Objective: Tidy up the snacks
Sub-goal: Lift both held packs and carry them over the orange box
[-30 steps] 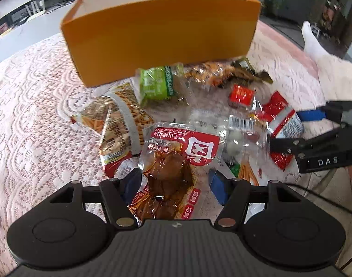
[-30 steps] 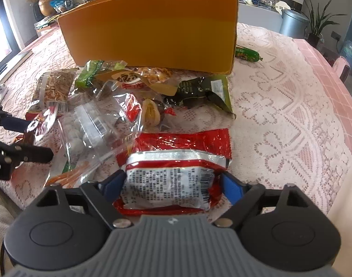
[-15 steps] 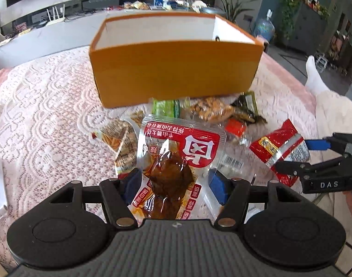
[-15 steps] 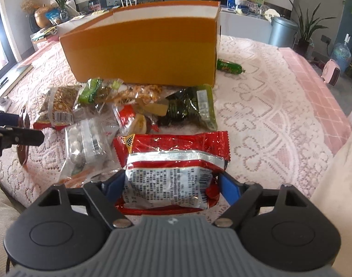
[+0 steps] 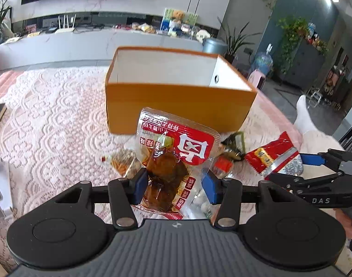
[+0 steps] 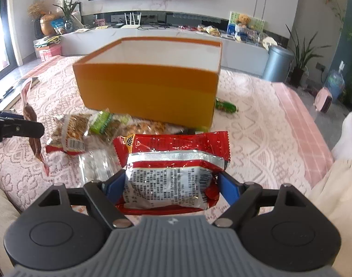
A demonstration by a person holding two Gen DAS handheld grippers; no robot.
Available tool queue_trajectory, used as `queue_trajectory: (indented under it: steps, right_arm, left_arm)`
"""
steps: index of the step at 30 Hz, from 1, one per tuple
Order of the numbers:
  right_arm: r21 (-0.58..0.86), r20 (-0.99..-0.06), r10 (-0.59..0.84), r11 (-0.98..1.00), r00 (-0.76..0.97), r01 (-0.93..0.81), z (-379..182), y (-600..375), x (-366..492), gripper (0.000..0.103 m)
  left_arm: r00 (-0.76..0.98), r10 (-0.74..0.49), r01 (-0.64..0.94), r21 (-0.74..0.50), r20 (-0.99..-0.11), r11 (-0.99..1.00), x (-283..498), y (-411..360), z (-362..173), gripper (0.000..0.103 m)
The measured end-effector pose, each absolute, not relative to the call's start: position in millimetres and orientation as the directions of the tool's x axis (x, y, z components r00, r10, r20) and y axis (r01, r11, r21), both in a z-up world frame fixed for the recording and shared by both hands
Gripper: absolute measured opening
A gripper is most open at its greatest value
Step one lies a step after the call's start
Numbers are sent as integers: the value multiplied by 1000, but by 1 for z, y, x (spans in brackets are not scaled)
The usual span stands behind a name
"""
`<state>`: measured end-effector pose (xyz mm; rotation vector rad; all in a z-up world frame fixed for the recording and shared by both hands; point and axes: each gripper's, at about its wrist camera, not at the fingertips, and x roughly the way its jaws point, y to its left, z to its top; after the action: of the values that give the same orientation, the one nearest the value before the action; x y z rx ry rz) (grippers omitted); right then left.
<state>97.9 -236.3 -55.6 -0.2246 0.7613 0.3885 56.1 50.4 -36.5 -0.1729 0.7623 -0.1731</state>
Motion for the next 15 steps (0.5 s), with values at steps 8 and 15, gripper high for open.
queue_trajectory:
  steps: [8,15]
  right_arm:
    - [-117,-652,302,866,696,-485,-22,-208,104,81]
    - [-141,-608,337,845,719,-515,8,-191,126,81]
  left_arm:
    - [766,-205,102,-199,-610,975,63,50,0,57]
    - [795,-195,123,-163,-575,979,87,48,26,57]
